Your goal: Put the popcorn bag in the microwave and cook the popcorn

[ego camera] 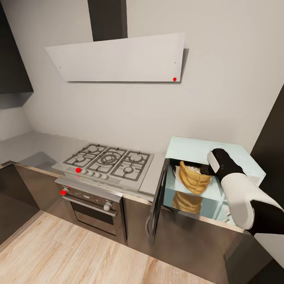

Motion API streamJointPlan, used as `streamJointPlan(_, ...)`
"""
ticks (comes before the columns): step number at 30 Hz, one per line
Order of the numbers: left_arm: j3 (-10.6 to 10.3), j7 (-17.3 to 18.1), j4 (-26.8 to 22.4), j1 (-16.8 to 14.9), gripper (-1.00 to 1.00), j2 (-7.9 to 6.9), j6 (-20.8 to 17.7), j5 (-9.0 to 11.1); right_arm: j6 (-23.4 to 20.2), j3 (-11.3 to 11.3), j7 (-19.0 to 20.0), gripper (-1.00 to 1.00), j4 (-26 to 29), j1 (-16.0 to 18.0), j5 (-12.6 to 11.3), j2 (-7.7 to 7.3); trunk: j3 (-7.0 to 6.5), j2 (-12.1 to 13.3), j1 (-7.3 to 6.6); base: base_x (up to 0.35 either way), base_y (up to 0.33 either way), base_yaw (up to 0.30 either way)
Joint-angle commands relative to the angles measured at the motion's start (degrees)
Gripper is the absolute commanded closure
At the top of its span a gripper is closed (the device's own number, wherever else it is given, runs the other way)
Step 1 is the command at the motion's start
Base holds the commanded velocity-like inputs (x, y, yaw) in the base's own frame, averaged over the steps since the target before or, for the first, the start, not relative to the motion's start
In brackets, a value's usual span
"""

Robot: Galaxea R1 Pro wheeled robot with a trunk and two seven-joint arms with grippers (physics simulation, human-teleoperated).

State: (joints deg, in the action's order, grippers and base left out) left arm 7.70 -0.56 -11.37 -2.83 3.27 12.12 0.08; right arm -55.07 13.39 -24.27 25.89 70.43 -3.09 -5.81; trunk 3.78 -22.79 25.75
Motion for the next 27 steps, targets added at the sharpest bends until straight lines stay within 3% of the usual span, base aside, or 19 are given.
streamJointPlan(1, 0.21, -0.06, 0.03, -0.03, -1.0, 0.02, 0.18, 0.01, -0.13, 0.15, -0.34, -1.0, 0.04, 0.05, -0.34, 0.03, 0.13, -0.13, 0.03, 0.0, 0.0, 0.0)
streamJointPlan(27, 0.15, -0.06, 0.03, -0.03, -1.0, 0.04, 0.18, 0.01, -0.38, 0.32, -0.33, -1.0, 0.29, 0.22, -0.42, 0.18, 0.13, -0.13, 0.03, -0.033, 0.0, 0.0)
